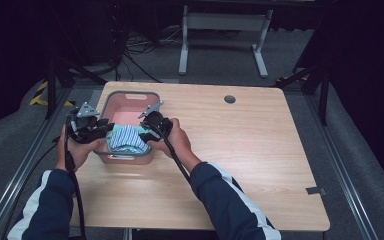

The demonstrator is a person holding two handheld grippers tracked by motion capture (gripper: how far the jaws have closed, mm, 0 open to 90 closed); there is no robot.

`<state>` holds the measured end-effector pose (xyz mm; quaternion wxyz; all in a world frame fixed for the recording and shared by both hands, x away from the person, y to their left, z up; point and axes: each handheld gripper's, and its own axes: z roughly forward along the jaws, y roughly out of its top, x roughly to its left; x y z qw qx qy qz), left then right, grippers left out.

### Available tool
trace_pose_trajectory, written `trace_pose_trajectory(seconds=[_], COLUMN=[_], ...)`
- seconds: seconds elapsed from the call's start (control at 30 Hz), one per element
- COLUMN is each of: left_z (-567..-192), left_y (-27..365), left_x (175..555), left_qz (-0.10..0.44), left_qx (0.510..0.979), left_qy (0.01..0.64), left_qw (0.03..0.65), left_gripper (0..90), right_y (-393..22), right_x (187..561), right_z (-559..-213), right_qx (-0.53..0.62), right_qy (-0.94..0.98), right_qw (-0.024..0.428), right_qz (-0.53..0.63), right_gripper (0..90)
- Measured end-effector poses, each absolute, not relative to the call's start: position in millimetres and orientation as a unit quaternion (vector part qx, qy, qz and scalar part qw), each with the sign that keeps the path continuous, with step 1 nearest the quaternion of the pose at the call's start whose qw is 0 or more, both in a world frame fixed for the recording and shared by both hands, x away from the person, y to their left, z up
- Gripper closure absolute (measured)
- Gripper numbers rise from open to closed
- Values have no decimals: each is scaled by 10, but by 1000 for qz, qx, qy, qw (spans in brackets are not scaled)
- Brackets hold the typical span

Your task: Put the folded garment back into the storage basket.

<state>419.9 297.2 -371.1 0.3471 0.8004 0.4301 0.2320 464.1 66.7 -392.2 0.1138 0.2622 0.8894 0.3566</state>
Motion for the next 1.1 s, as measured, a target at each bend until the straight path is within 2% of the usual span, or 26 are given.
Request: trace_pose_trajectory(seconds=[0.13, 0.37, 0.67, 0.8, 1.1], left_z=[-3704, -3635, -3610, -3590, -3571], left_y=[2905, 2770, 2566, 2500, 2274], left_x=[4142, 4013, 3850, 3775, 3628], left_qz=[236, 246, 236, 243, 241], left_qx=[802, 804, 814, 813, 827], left_qy=[423, 405, 382, 378, 344], left_qw=[349, 359, 368, 371, 374], left_gripper=[600, 470, 313, 271, 246], right_y=[596, 400, 99, -79, -513], right_x=[4586, 4540, 4442, 4397, 4268], right_z=[-3877, -3803, -3704, -3640, -3608], right_qx=[248, 246, 243, 245, 241], right_qy=[891, 887, 889, 888, 885], right_qw=[107, 134, 164, 178, 194], right_qz=[366, 368, 351, 346, 348], right_gripper=[491, 392, 339, 324, 315])
